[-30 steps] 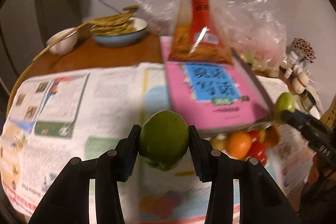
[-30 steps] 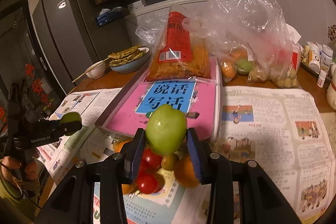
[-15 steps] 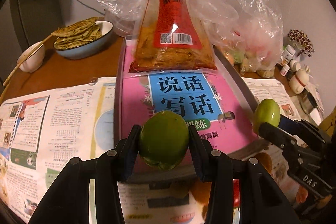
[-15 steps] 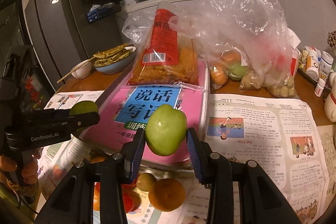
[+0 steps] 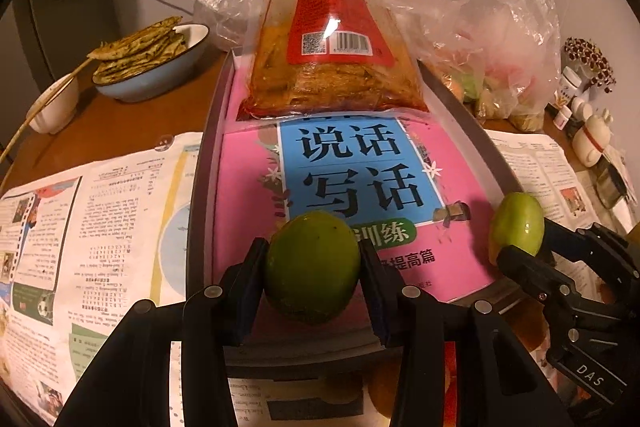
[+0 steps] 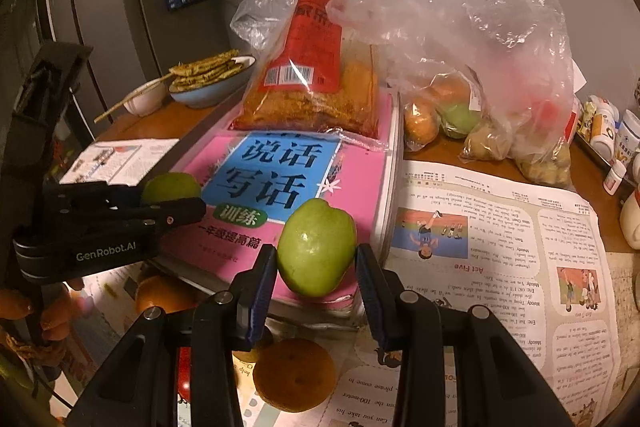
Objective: Organize fruits
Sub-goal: 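Carry both apples over the pink workbook and release the pale green apple from the right tool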
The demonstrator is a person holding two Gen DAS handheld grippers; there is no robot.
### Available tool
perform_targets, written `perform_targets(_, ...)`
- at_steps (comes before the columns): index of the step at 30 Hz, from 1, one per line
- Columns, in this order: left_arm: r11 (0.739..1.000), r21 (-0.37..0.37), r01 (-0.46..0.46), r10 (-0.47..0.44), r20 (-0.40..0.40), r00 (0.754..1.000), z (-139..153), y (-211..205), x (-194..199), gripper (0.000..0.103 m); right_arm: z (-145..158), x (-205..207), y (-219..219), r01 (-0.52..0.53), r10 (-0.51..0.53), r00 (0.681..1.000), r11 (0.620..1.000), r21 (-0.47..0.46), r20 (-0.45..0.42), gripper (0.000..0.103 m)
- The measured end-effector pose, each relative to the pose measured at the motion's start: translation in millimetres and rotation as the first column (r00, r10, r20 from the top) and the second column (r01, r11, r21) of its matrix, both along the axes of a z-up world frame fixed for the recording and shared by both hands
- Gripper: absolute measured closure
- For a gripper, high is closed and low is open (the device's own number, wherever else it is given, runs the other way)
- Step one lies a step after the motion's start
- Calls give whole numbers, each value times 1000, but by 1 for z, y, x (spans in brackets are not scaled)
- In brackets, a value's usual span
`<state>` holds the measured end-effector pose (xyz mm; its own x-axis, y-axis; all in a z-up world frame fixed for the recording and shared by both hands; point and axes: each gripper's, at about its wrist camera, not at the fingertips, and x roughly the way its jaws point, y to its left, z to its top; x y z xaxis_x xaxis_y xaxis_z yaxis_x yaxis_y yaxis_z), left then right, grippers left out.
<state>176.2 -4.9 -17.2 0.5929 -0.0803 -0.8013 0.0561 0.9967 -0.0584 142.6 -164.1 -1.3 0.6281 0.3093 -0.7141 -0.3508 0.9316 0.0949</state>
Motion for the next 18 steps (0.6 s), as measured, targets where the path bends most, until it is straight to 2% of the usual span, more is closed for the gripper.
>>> perform_targets(9, 1000, 2, -6, 7, -12, 1000, -6, 6, -2, 56, -1, 0, 8, -4, 3, 1000, 998, -70, -13, 62)
perform_targets(18, 1000, 6, 4, -4, 0, 1000, -6, 10, -8, 57, 0, 1, 11, 31, -34, 999, 997, -76, -37, 62)
